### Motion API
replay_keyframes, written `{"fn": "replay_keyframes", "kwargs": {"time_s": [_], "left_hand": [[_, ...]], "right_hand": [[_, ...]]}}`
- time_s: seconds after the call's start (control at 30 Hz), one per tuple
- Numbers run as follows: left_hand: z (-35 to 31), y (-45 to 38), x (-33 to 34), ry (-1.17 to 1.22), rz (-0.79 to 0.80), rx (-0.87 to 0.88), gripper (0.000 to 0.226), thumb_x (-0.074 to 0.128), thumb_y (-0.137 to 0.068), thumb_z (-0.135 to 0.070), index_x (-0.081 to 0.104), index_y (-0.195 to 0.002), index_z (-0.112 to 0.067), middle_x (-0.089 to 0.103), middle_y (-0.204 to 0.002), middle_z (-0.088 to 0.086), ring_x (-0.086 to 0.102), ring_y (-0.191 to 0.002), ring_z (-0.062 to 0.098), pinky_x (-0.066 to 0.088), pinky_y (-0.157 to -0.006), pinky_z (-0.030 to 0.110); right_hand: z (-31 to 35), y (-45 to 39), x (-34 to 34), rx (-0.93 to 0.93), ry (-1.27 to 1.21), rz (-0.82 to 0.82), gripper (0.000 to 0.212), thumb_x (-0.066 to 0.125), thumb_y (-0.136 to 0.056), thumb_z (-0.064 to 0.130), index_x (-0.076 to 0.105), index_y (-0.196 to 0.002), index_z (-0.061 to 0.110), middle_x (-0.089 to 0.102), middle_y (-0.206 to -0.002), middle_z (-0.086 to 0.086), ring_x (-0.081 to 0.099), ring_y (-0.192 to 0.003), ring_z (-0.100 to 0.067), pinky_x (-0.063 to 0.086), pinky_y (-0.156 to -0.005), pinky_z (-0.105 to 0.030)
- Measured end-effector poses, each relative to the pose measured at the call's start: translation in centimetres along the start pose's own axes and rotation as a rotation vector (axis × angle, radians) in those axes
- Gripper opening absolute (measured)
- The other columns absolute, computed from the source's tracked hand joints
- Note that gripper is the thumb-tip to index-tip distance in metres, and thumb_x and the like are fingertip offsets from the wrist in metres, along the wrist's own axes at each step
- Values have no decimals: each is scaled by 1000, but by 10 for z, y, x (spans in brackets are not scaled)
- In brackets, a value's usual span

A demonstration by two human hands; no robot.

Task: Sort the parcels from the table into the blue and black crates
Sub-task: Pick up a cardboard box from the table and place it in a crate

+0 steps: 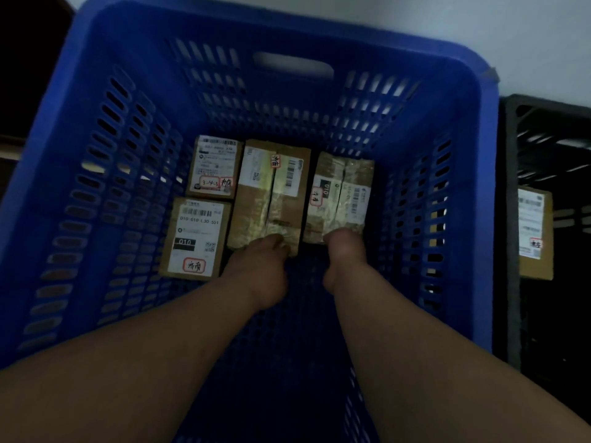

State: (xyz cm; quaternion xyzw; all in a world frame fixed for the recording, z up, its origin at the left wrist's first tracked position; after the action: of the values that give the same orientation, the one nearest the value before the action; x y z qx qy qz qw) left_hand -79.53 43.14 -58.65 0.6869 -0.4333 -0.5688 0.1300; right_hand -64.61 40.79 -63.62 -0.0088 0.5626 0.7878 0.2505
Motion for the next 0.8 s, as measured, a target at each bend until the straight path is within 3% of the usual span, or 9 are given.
{"fn": "replay_keyframes", "kwargs": {"time_s": [0.13,0.3,0.4,0.47,0.53,0.6,0.67,0.73,0.8], "left_hand": [[1,1,8,-47,53,-35,68,53,-95,-32,20,-154,-21,-3,-163,0,5,-148,19,11,-121,44],[6,17,7,-29,72,-115,68,48,-96,-39,16,-155,-26,-8,-163,0,-3,-149,22,4,-121,46],[6,37,-1,18,62,-163,68,47,-97,-40,14,-155,-24,-5,-163,3,0,-149,25,11,-121,46],[4,54,-9,42,49,-196,66,45,-98,-40,15,-155,-22,-3,-163,5,1,-149,25,14,-120,43],[-4,73,-20,54,19,-221,65,43,-99,-40,16,-154,-21,-2,-163,7,3,-149,25,15,-120,41],[-15,93,-33,73,-6,-252,64,43,-99,-41,17,-154,-21,0,-163,7,5,-149,26,18,-120,41],[-29,112,-49,89,-43,-277,65,44,-98,-43,19,-154,-21,3,-162,6,10,-148,25,24,-118,42],[-46,132,-66,114,-84,-288,64,46,-97,-44,22,-153,-23,7,-162,5,17,-147,26,29,-116,41],[-65,151,-84,123,-120,-284,63,48,-96,-44,25,-152,-27,10,-162,4,21,-145,26,30,-114,41]], "right_hand": [[-10,0,9,24,80,51,41,39,-102,5,39,-143,5,51,-136,-12,54,-93,-23,49,-67,-24],[-17,22,13,31,143,132,38,36,-102,4,43,-139,6,54,-130,-14,55,-102,-25,48,-84,-33],[-7,50,10,-8,233,182,18,40,-100,6,46,-116,11,56,-111,-13,51,-79,-22,43,-58,-29],[2,72,8,-62,279,237,18,44,-98,8,50,-113,16,54,-95,-9,48,-72,-17,40,-56,-28],[15,96,2,-141,315,269,9,47,-96,10,54,-91,15,49,-81,-2,46,-67,-14,42,-59,-27],[27,122,-7,-183,385,292,9,45,-97,9,52,-94,15,49,-78,-3,46,-64,-14,40,-48,-23],[45,153,-22,-249,445,306,20,42,-97,6,56,-111,8,56,-89,-9,57,-78,-22,46,-58,-23],[58,186,-39,-279,507,323,34,34,-86,-7,58,-109,0,58,-102,-12,56,-104,-25,46,-85,-28],[71,223,-65,-348,539,310,38,30,-74,-11,56,-98,1,56,-98,-10,53,-108,-24,43,-79,-23]]}}
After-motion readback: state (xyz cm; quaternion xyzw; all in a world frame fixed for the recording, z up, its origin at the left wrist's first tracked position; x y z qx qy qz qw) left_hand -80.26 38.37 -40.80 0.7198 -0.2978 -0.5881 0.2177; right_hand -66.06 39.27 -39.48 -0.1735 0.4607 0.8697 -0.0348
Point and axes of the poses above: each hand's wrist, its own y-axis away from the middle knuckle, its own x-axis out of the palm, z = x × y, the point moved 9 cm from there along -y, towards the middle knuckle
